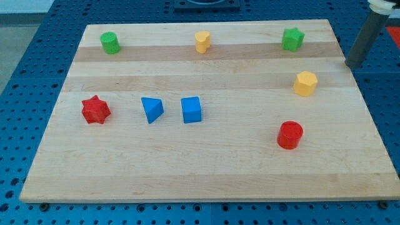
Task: Push the yellow hexagon down a bit
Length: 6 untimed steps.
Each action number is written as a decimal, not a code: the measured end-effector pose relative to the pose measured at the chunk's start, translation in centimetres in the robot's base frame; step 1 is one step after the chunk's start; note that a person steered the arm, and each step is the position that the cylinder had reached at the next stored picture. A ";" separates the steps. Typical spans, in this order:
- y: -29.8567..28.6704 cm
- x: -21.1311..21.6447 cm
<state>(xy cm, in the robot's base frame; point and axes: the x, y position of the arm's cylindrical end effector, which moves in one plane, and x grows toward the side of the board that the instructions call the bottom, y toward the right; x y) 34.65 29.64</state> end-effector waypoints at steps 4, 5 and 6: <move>-11.1 2.7; -11.4 9.2; -11.5 9.8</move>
